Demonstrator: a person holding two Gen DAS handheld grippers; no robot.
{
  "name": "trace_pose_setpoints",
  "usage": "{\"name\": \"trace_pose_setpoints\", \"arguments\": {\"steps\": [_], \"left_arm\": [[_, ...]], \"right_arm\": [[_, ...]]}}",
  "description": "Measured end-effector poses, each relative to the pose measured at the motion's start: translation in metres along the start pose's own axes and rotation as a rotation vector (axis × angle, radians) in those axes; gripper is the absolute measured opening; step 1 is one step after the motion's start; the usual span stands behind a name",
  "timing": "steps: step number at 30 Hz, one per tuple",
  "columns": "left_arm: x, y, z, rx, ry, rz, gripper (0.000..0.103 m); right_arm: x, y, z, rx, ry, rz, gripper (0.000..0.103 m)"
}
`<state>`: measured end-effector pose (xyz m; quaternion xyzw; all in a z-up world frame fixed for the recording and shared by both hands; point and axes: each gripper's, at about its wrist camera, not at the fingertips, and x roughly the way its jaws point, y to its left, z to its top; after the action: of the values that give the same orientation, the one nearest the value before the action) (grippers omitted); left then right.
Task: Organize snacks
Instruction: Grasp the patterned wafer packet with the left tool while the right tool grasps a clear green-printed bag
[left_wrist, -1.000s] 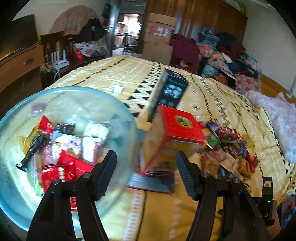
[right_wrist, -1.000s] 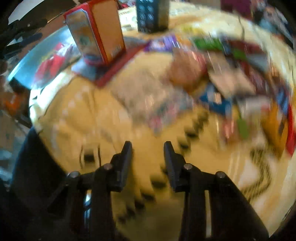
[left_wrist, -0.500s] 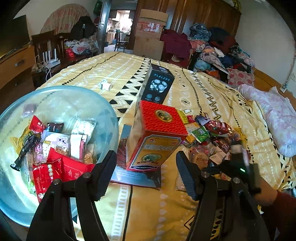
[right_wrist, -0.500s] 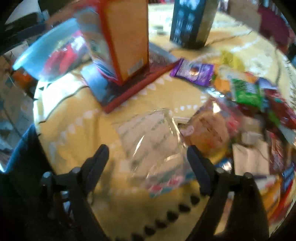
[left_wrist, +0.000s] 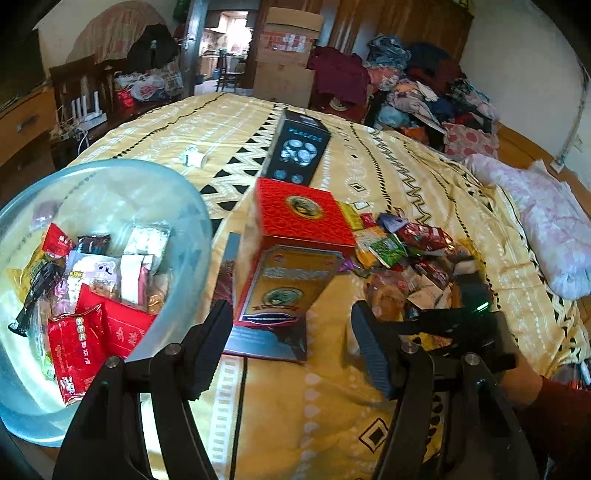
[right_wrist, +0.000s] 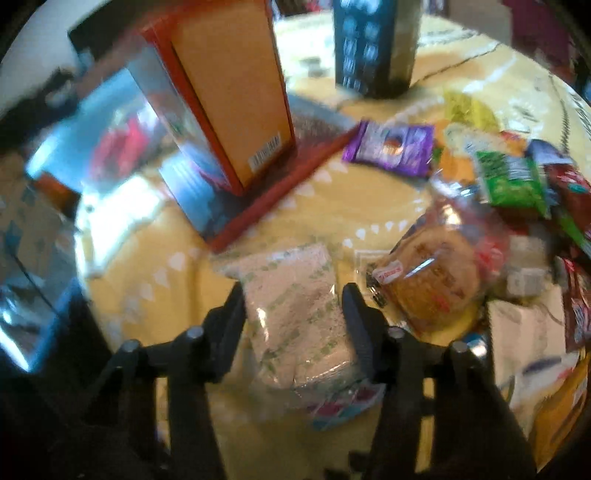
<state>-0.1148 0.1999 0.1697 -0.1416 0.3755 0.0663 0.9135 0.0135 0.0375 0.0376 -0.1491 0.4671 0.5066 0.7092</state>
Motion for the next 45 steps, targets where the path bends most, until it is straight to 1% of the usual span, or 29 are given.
{"name": "trace_pose_setpoints", "arguments": {"steps": [2,5,6,7,9,10,11,12,13,14,16,17,18,20,22,24,25,28,30,31,32,34,35,41,45], "left_arm": [[0.000,-0.005,-0.002,0.014,0.004,-0.010,0.070],[0.005,-0.012,-0.006,0.019,0.021,-0.025,0.072],[0.007,-0.015,-0.007,0.020,0.030,-0.032,0.072],[0.011,-0.019,-0.009,0.023,0.044,-0.041,0.072],[0.018,-0.028,-0.015,0.037,0.064,-0.059,0.072],[0.021,-0.032,-0.017,0.045,0.074,-0.068,0.072],[0.025,-0.038,-0.020,0.055,0.088,-0.083,0.072],[0.032,-0.047,-0.024,0.069,0.107,-0.102,0.072],[0.038,-0.055,-0.028,0.083,0.122,-0.121,0.072],[0.045,-0.064,-0.033,0.100,0.142,-0.147,0.072],[0.067,-0.087,-0.046,0.148,0.193,-0.219,0.072],[0.079,-0.097,-0.051,0.168,0.213,-0.248,0.072],[0.096,-0.107,-0.058,0.188,0.245,-0.261,0.072],[0.118,-0.118,-0.064,0.198,0.276,-0.262,0.072],[0.134,-0.126,-0.066,0.192,0.277,-0.266,0.072],[0.145,-0.132,-0.067,0.199,0.265,-0.269,0.072],[0.150,-0.134,-0.067,0.209,0.260,-0.262,0.072],[0.169,-0.138,-0.072,0.214,0.279,-0.230,0.071],[0.179,-0.134,-0.074,0.193,0.300,-0.223,0.057],[0.181,-0.132,-0.074,0.188,0.295,-0.208,0.044],[0.180,-0.130,-0.075,0.188,0.287,-0.202,0.040],[0.178,-0.128,-0.075,0.187,0.283,-0.213,0.036],[0.177,-0.126,-0.075,0.189,0.282,-0.212,0.034],[0.160,-0.125,-0.078,0.212,0.267,-0.207,0.033],[0.157,-0.127,-0.080,0.212,0.268,-0.204,0.033]], "right_arm": [[-0.025,-0.002,-0.005,0.053,-0.074,0.020,0.046],[-0.064,-0.019,-0.022,0.170,-0.179,0.034,0.046],[-0.078,-0.028,-0.031,0.225,-0.214,0.025,0.045],[-0.087,-0.037,-0.039,0.276,-0.231,0.027,0.045],[-0.103,-0.064,-0.064,0.429,-0.272,0.057,0.045],[-0.107,-0.073,-0.076,0.481,-0.280,0.055,0.045],[-0.112,-0.081,-0.089,0.522,-0.280,0.015,0.045],[-0.117,-0.086,-0.101,0.532,-0.260,-0.072,0.045],[-0.120,-0.087,-0.109,0.521,-0.239,-0.133,0.045],[-0.121,-0.085,-0.116,0.508,-0.222,-0.176,0.045],[-0.120,-0.083,-0.128,0.492,-0.185,-0.264,0.047],[-0.118,-0.084,-0.134,0.491,-0.173,-0.273,0.047],[-0.112,-0.083,-0.138,0.494,-0.145,-0.262,0.048],[-0.108,-0.081,-0.143,0.486,-0.128,-0.232,0.058],[-0.112,-0.072,-0.140,0.454,-0.144,-0.213,0.078],[-0.120,-0.067,-0.137,0.412,-0.153,-0.233,0.087],[-0.122,-0.065,-0.135,0.398,-0.153,-0.236,0.090],[-0.121,-0.068,-0.133,0.369,-0.127,-0.228,0.091],[-0.117,-0.074,-0.134,0.362,-0.099,-0.225,0.091],[-0.113,-0.078,-0.134,0.361,-0.081,-0.213,0.090],[-0.110,-0.080,-0.135,0.363,-0.067,-0.205,0.090],[-0.103,-0.085,-0.135,0.367,-0.050,-0.188,0.090],[-0.101,-0.087,-0.136,0.371,-0.044,-0.181,0.090],[-0.089,-0.094,-0.136,0.364,-0.007,-0.170,0.090],[-0.081,-0.096,-0.136,0.359,0.028,-0.193,0.091]]}}
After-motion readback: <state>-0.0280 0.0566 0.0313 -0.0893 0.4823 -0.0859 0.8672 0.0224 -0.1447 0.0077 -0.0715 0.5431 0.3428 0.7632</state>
